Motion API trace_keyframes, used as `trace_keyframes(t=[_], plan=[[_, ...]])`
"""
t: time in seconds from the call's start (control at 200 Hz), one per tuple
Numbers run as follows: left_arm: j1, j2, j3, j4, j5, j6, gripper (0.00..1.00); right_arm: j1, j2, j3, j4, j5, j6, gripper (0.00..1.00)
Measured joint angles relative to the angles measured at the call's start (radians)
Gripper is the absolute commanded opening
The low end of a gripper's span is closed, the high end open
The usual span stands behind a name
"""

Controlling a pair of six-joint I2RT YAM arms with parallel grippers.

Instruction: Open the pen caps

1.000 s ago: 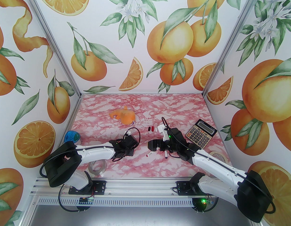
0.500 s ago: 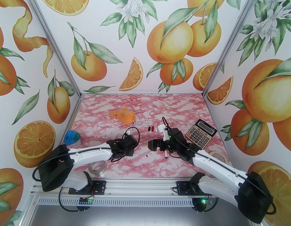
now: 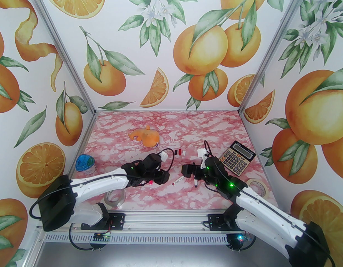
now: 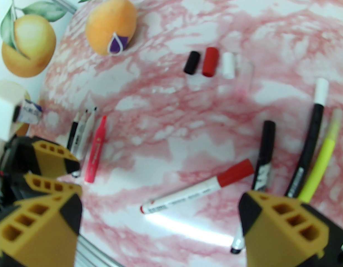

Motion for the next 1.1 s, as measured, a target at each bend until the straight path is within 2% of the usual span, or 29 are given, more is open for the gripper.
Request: trace_keyframes(t=[0.225, 0.455, 0.796, 1.096], plan=[[-0.001, 0.146, 0.106, 0.026, 0.112, 0.111, 0.51, 0.000, -0.118, -0.031, -0.109, 0.019, 0.044, 0.99], [-0.005, 0.283, 0.225, -0.011, 0.166, 0.223, 0.53, 0.000, -0.175, -0.055, -0.193, 0.043, 0.065, 0.99], [-0.035, 0.460, 0.414, -0.146, 0.142, 0.340, 0.51, 0.000, -0.183, -0.055, -0.233, 0.065, 0.071, 0.99], [-0.064, 0.555, 0.536, -0.261, 0.089, 0.396, 0.46, 0.000, -0.188, -0.055, -0.248, 0.083, 0.071, 1.00]])
